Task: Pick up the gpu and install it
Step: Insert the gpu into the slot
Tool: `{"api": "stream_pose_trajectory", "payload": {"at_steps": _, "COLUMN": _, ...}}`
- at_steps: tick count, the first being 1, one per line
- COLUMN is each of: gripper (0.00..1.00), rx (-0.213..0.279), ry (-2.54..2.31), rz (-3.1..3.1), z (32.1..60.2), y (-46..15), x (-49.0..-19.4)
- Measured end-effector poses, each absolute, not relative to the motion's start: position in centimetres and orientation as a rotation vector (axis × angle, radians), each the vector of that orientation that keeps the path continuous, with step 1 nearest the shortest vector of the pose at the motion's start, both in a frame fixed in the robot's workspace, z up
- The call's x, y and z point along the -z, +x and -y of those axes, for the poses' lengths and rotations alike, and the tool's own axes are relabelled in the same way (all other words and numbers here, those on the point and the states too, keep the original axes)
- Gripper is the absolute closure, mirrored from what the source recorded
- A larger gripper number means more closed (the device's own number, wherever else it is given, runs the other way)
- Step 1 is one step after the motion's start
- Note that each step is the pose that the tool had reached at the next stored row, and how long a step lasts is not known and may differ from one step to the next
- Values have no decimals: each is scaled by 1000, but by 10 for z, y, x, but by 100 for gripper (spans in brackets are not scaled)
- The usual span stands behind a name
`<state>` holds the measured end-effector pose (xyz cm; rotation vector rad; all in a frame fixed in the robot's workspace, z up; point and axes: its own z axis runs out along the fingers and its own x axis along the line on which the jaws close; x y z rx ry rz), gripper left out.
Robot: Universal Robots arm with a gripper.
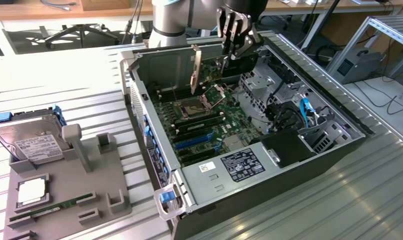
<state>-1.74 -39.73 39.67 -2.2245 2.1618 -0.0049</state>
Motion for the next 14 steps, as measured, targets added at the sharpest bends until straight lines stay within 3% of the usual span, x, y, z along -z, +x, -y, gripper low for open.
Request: {"api": "stream_pose_trajectory", "payload": {"at_steps": 14, "gripper": 73, "rx": 9, "ry": -2104, "rz": -2280, "z": 397, "y": -17, "x": -393}}
